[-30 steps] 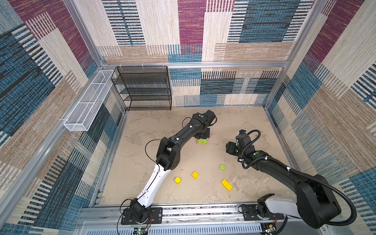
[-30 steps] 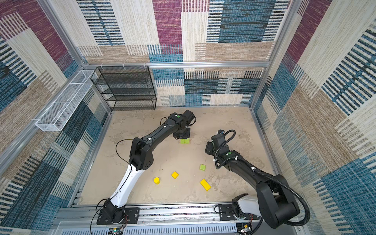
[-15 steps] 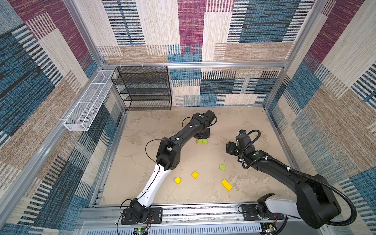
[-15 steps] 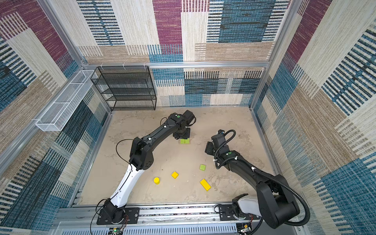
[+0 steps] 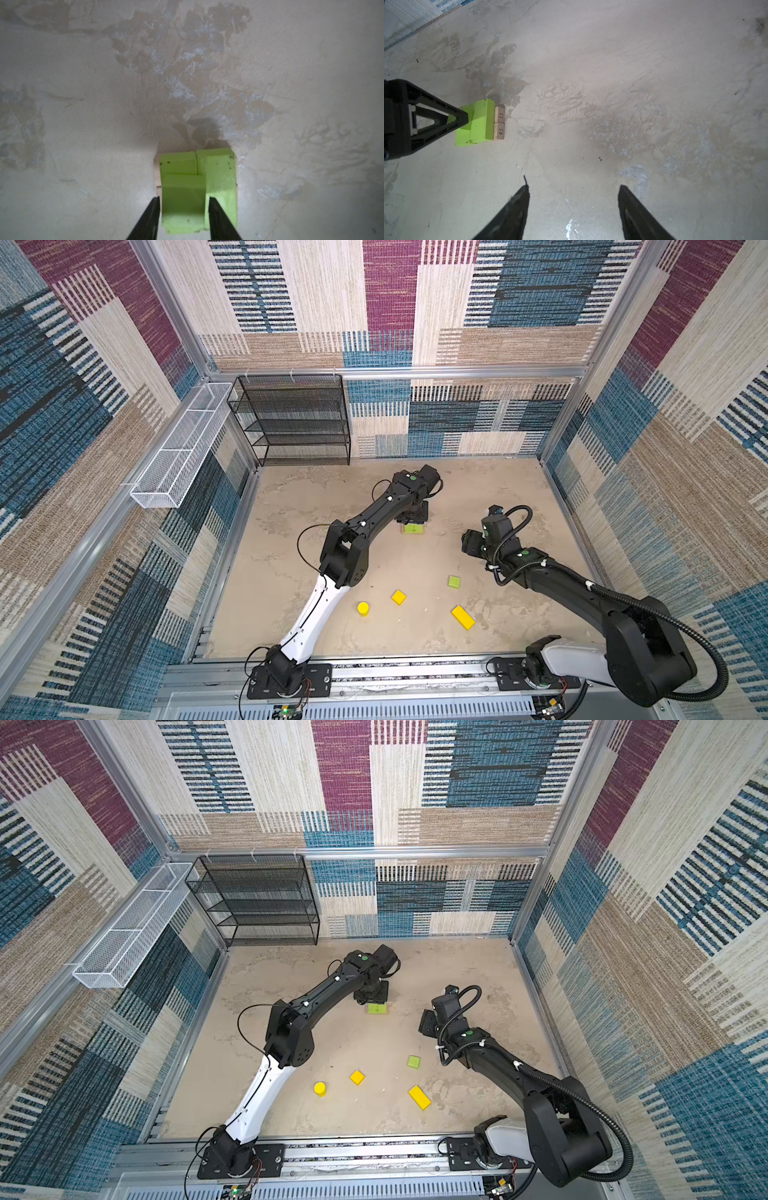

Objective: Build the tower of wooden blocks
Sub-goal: 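Lower the cube onto the green blocks and open the left gripper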

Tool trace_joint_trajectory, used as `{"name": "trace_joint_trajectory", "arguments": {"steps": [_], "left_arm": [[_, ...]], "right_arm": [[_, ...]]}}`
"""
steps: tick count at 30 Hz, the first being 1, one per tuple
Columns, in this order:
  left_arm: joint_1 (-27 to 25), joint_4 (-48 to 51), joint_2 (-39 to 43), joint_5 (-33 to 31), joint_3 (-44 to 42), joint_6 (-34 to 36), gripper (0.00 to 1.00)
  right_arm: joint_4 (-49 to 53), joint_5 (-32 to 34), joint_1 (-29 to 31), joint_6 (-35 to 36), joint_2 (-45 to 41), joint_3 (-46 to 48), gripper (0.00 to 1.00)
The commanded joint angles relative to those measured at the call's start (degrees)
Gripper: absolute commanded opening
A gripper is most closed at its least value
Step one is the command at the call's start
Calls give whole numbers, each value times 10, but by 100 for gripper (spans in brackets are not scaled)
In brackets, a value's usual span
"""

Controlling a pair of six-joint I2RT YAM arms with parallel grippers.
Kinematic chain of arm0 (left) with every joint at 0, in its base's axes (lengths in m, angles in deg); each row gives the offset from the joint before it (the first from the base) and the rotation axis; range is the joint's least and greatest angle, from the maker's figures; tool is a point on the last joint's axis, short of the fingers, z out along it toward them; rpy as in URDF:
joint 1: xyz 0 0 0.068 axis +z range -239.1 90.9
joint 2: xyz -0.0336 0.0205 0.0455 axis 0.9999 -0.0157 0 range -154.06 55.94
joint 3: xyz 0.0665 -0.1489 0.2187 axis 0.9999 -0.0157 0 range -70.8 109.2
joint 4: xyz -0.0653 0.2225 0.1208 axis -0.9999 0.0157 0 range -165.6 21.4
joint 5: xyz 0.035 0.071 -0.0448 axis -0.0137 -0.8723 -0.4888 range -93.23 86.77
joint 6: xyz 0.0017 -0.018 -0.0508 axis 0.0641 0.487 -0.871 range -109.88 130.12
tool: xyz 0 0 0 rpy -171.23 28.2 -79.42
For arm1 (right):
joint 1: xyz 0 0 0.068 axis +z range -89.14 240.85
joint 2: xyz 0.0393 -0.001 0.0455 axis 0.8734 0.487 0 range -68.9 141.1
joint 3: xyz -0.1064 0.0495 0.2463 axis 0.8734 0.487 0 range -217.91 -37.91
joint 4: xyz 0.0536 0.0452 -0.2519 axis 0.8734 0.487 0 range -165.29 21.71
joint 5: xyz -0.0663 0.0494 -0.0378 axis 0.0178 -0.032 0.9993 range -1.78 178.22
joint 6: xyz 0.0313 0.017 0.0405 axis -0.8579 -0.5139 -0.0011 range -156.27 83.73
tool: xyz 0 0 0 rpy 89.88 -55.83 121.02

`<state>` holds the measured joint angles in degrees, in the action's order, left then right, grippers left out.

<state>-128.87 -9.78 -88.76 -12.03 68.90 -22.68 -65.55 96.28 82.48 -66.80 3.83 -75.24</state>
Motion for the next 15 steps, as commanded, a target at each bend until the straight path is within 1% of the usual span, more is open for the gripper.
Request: {"name": "trace_joint_trajectory", "arguments": {"steps": [1,15], "left_arm": [[1,8,-1,-2,5,-10,39],[1,7,1,-3,1,-28,37]], "right_arm": [[-12,3,-1,1,-3,2,69],[-13,3,-1,-1,-4,4,69]]}}
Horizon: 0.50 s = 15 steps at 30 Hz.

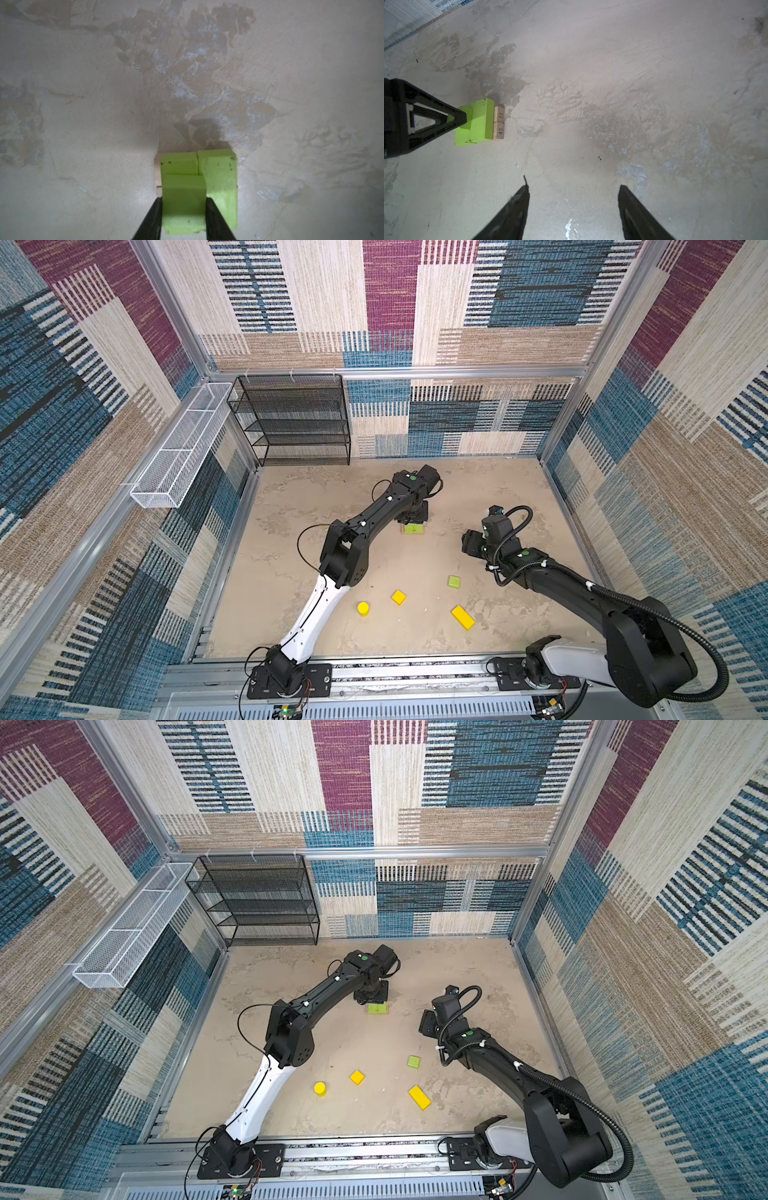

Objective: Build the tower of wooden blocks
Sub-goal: 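Lower the cube onto the green blocks and open the left gripper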

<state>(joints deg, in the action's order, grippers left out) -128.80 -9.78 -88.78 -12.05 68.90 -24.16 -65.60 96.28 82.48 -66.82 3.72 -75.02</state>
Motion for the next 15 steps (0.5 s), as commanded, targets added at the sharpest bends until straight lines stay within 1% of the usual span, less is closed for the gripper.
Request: {"name": "trace_joint_trajectory", "arguments": {"steps": [1,12,15], "left_arm": [[0,8,1,-3,1,-15,37],[1,8,4,-5,0,-26,36],[0,8,5,-6,0,-25,38]], "right_arm": [[-12,3,-1,-1,-3,1,69],[-12,3,-2,-1,-2,3,69],[-12,3,-2,0,-3,3,69]]}}
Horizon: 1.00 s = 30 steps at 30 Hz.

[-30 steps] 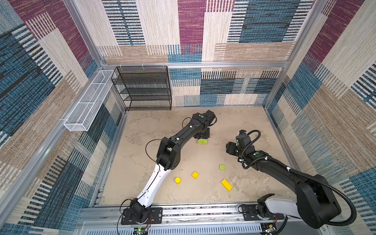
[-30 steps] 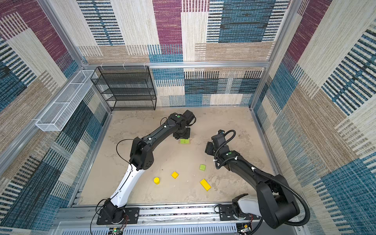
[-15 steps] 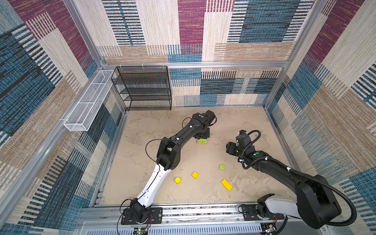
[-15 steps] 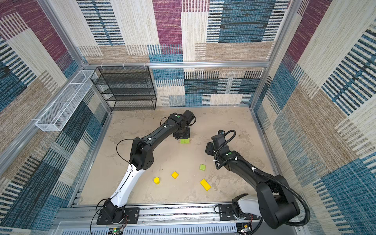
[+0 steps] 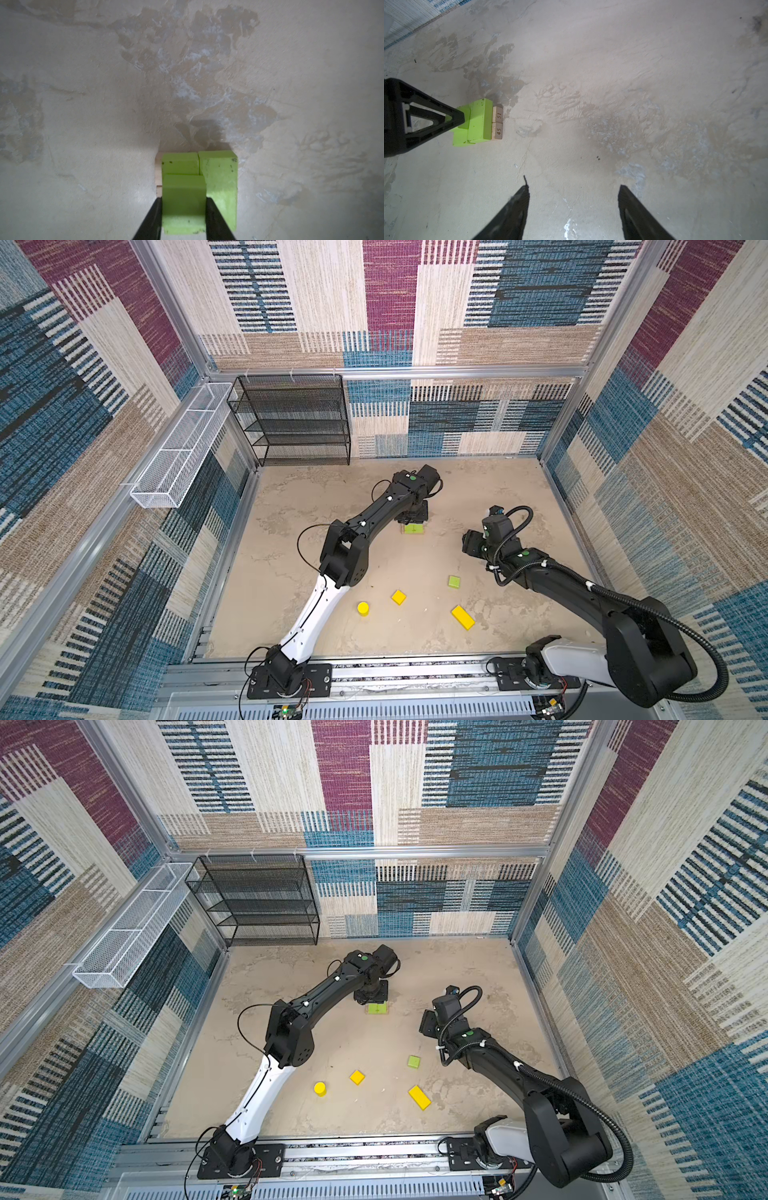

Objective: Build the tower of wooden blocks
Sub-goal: 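Lower the cube onto the green blocks and open the left gripper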

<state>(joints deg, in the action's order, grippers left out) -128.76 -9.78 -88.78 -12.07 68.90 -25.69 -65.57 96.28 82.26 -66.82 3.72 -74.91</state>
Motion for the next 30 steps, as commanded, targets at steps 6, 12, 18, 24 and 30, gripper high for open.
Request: {"name": "trace_joint_trajectory", "arguments": {"steps": [6,12,18,24,30], "left_arm": [[0,8,3,-2,0,-11,44],[0,8,3,-3,0,-12,46],[1,8,3,-7,-3,-12,42],[1,8,3,-11,-4,-15,40],[3,8,3,-13,-4,-19,40]], "right_arm": [[-13,3,0,-1,-3,3,69],[-13,3,0,0,-3,2,69],[-13,3,0,-1,-3,3,69],[-13,3,-1,0,-3,1,69],[-13,3,-1,0,-2,1,70]]}}
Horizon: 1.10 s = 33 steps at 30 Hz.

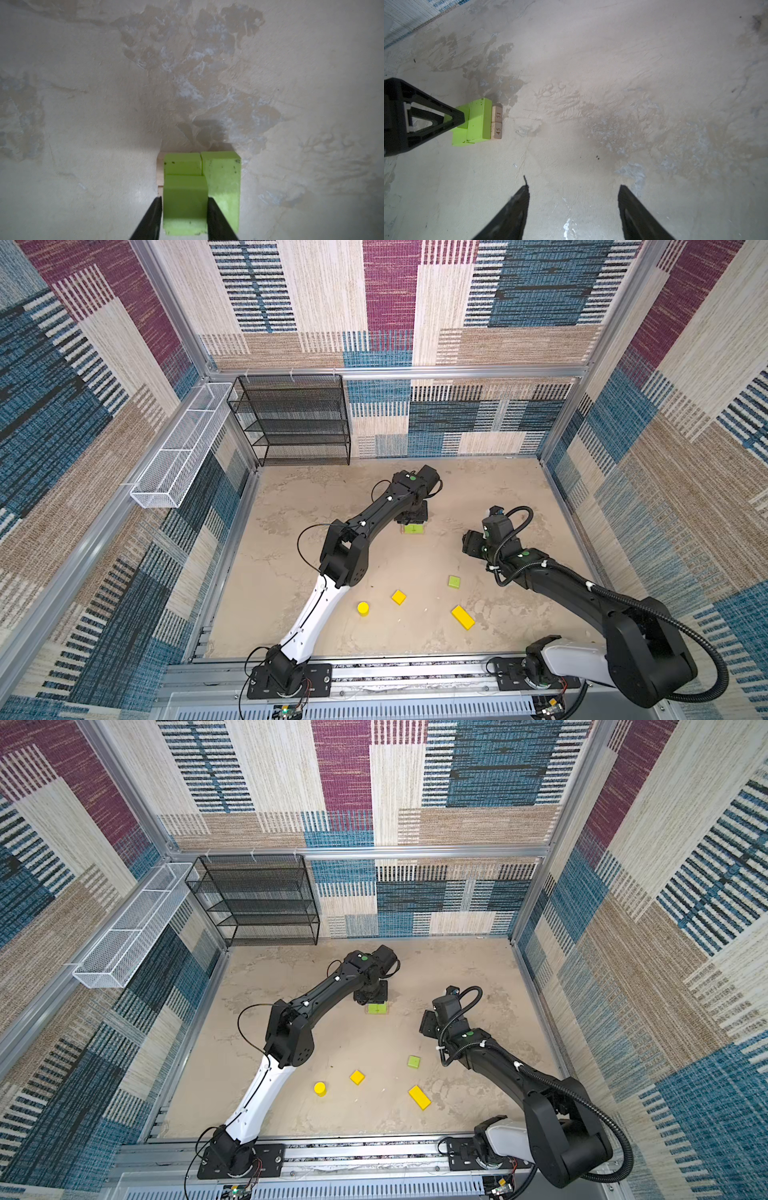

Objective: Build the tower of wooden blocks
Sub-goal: 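Lower the cube onto the green blocks and open the left gripper, then raise the left gripper away while the right gripper moves over another lime-green cube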

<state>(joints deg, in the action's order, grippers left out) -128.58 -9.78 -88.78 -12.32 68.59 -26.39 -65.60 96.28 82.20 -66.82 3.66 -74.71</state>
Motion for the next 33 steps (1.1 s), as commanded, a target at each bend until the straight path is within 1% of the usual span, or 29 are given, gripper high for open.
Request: {"name": "trace_joint_trajectory", "arguments": {"steps": [1,3,10,16,21,26,28,30,33], "left_arm": [[1,8,3,-10,-1,-12,40],[1,8,3,-8,-1,-14,40],[1,7,3,-3,3,-15,49],[2,7,16,9,7,-7,60],[2,7,53,8,-6,4,61],[2,6,93,17,-18,21,61],[2,-2,112,26,-33,34,60],[2,-23,139,39,-68,47,59],[3,-82,198,42,-161,53,59]], "right_arm": [[-13,2,0,0,-1,0,70],[-13,3,0,0,-1,0,70],[-11,2,0,-1,-2,0,70],[0,0,0,1,-8,-7,70],[10,-19,0,6,-4,-17,78],[11,-70,1,4,20,-24,81],[19,-78,4,2,30,-27,83],[31,-78,9,2,36,-34,84],[58,-67,26,-4,36,-44,85]]}}
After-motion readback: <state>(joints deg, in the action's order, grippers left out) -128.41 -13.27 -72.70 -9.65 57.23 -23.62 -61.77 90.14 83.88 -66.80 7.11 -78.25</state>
